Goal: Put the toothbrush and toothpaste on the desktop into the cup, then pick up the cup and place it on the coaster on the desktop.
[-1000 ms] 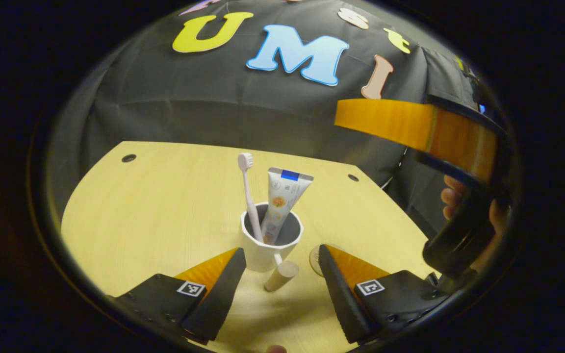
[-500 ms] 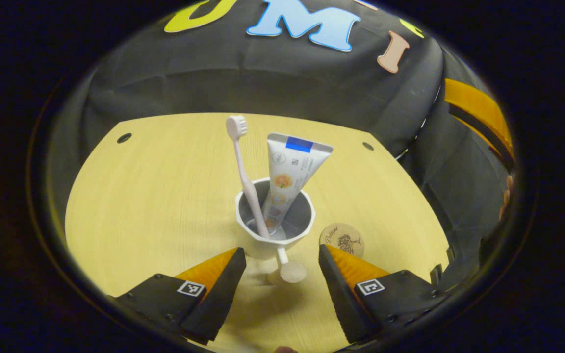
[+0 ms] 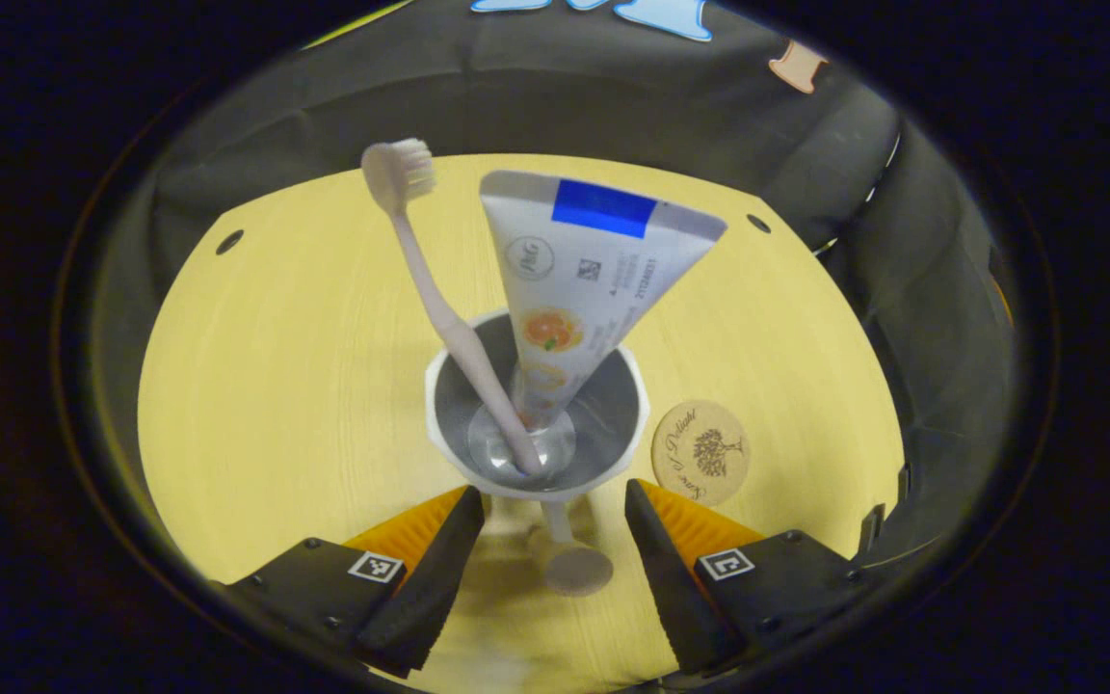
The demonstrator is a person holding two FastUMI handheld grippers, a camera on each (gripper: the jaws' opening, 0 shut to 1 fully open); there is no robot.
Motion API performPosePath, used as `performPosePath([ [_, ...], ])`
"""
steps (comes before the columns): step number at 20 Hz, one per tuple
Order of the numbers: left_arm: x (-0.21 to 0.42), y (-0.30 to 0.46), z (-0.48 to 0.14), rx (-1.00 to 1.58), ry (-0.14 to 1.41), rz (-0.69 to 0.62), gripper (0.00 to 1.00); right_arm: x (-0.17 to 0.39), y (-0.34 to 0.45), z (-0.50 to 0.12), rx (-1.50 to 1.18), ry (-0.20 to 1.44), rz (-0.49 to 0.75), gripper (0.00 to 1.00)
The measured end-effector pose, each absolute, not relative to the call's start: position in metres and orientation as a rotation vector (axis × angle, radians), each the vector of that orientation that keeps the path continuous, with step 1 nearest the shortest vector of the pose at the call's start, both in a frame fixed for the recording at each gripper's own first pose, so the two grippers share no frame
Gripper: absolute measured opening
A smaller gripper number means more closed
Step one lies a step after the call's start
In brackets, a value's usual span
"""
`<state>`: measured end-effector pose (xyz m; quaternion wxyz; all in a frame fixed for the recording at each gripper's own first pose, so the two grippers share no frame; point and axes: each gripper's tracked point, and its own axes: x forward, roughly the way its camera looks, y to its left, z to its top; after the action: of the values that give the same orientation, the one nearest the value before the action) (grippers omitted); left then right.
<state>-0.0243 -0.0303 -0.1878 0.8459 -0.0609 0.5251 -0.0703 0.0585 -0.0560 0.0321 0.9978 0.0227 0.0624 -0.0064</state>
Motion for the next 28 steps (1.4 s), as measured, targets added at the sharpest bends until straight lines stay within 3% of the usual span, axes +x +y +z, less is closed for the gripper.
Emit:
performPosePath([
  [2, -0.023, -0.031, -0.191, -0.118, 1.129, -0.136, 0.94, 0.054, -0.063, 0.029, 0.063, 0.132, -0.025, 0.89],
  [4, -0.023, -0.031, -0.194, -0.111, 1.145, -0.126, 0.83, 0.052, -0.069, 0.026, 0.078, 0.141, -0.030, 0.89],
  [8, -0.023, -0.024, -0.200, -0.086, 1.168, -0.098, 0.72, 0.048, -0.075, 0.021, 0.098, 0.156, -0.038, 0.89],
  [11, -0.030, -0.025, -0.203, -0.096, 1.202, -0.084, 0.60, 0.044, -0.076, 0.018, 0.105, 0.163, -0.037, 0.89],
  [13, -0.031, -0.024, -0.205, -0.079, 1.206, -0.075, 0.41, 0.041, -0.077, 0.018, 0.108, 0.167, -0.036, 0.89],
  [15, -0.030, -0.020, -0.204, -0.044, 1.195, -0.062, 0.36, 0.040, -0.078, 0.016, 0.109, 0.170, -0.034, 0.89],
  [28, -0.029, -0.051, -0.182, 0.018, 1.053, -0.128, 0.31, 0.024, -0.092, 0.013, 0.161, 0.176, -0.067, 0.86],
])
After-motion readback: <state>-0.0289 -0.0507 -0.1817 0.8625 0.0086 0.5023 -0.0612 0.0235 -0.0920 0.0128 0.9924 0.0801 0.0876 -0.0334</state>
